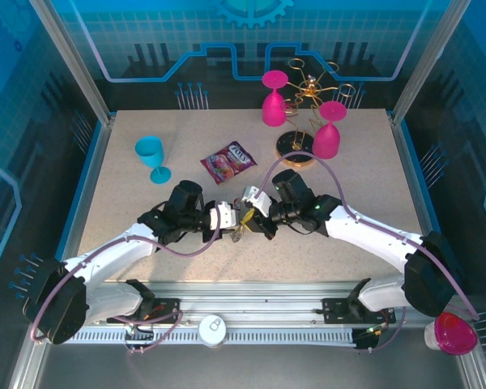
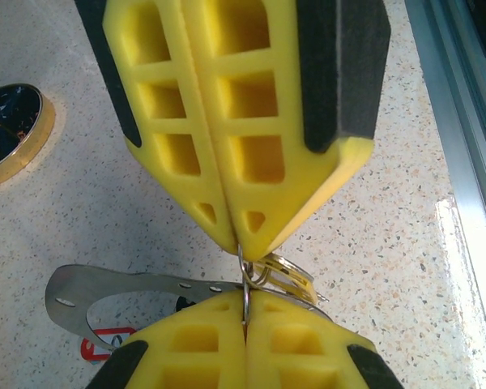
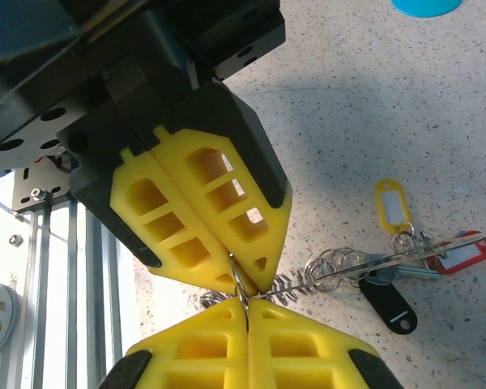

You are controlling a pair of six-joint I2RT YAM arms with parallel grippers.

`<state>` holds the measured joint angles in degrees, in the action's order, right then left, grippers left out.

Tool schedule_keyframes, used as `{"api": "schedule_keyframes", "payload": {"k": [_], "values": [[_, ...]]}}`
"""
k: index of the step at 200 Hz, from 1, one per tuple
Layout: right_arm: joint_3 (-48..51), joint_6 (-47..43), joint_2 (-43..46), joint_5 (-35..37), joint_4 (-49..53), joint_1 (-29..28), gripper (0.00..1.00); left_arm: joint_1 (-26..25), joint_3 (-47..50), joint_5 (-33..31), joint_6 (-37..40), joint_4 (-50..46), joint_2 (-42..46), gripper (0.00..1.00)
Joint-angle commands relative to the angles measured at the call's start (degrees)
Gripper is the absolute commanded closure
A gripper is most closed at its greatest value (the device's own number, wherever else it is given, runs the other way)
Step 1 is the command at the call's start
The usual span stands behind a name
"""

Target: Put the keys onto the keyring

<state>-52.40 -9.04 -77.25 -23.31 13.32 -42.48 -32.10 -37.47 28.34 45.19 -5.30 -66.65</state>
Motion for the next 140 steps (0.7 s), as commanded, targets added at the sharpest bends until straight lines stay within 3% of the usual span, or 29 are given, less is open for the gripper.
{"api": "schedule_keyframes", "payload": {"k": [1,75,140], "values": [[-1.8,0.8,-0.9,3.9,-0.5,-0.4,1.00,-0.4,-1.6,5.1,-0.7,-1.0,0.6,1.00],[-3.0,2.4,-2.0,5.7,-0.2,-0.6,1.00,-0.4,-1.7,6.9,-2.3,-0.2,0.8,1.00],[-4.0,6.6,-2.5,11.3,0.4,-0.6,1.00,-0.4,-1.6,8.1,-2.4,-0.4,1.1,1.00]]}}
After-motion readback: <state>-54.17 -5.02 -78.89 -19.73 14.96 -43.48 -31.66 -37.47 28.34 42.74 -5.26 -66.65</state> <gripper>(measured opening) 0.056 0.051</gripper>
